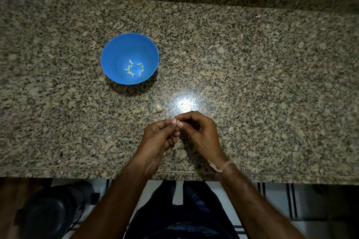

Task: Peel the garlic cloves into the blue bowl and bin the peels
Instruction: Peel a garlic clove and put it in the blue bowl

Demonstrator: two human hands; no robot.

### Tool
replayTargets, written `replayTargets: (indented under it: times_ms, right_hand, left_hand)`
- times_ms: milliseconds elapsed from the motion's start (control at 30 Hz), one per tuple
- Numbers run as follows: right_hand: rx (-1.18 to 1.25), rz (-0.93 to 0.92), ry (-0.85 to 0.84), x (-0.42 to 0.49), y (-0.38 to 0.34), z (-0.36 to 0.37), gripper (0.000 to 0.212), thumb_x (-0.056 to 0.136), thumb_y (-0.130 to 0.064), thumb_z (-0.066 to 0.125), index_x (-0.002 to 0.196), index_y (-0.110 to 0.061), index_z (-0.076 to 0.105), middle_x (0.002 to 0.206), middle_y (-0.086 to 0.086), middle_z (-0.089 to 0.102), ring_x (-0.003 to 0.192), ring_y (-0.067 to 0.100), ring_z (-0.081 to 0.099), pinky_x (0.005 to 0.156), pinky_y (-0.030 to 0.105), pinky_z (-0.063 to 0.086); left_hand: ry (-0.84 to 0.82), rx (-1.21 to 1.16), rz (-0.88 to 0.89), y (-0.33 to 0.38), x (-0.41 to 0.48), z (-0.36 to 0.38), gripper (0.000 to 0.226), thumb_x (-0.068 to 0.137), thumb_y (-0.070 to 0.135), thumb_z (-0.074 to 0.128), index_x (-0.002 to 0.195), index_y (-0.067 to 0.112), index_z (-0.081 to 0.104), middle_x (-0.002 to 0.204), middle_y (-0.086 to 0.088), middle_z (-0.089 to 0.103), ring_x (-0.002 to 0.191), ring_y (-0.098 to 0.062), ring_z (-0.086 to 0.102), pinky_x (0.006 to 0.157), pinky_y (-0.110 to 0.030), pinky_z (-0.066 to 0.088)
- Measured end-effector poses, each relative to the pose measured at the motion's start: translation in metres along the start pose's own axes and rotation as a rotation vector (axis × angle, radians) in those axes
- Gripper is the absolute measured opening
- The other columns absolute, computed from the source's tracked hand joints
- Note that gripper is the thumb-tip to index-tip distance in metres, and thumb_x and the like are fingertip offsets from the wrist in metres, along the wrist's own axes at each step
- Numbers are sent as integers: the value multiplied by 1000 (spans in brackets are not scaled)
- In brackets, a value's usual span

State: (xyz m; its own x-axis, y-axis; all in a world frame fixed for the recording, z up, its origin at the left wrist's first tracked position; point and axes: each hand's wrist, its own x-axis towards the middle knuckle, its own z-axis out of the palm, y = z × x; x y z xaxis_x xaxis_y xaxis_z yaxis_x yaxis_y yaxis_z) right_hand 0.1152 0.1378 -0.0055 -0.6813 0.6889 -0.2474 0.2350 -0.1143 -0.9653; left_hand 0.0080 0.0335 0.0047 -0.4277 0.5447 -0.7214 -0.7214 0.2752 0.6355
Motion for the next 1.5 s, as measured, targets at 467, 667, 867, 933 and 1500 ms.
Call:
replayTargets:
  times_ms: [467, 667, 867, 933, 1500]
  right_hand:
    - [230, 204, 51, 0, -6, 3, 8, 95, 1, 71, 101, 4, 75, 100, 17, 78, 91, 26, 75, 84, 38, 63]
    - [298, 240, 62, -4, -7, 5, 8, 95, 2, 69, 102, 5, 73, 101, 21, 76, 90, 25, 74, 82, 35, 63]
    - [362, 287, 83, -6, -10, 9, 11, 95, 1, 70, 104, 6, 71, 104, 25, 75, 93, 24, 72, 86, 34, 61]
    - [396, 323, 94, -7, -9, 12, 12, 95, 1, 69, 105, 7, 71, 105, 26, 75, 94, 26, 72, 87, 34, 61]
    - [223, 182, 39, -6, -14, 9, 8, 97, 1, 68, 105, 2, 70, 102, 17, 75, 96, 27, 74, 90, 37, 62]
  left_hand:
    - [108, 475, 505, 0, -7, 5, 12, 95, 0, 66, 95, 12, 67, 87, -1, 72, 80, -15, 71, 72, -24, 56]
    - [109, 535, 556, 2, -9, 7, 15, 95, -2, 65, 93, 13, 65, 86, -2, 71, 78, -16, 71, 72, -27, 59]
    - [153, 562, 545, 0, -8, 8, 20, 95, 0, 64, 91, 20, 64, 85, 4, 68, 80, -13, 67, 72, -31, 60]
    - [169, 561, 544, -1, -8, 10, 20, 95, 0, 63, 91, 20, 63, 84, 4, 67, 78, -10, 64, 70, -28, 58]
    - [188, 588, 495, -3, -10, 10, 10, 99, 7, 60, 95, 16, 65, 90, 0, 70, 85, -12, 66, 73, -21, 52]
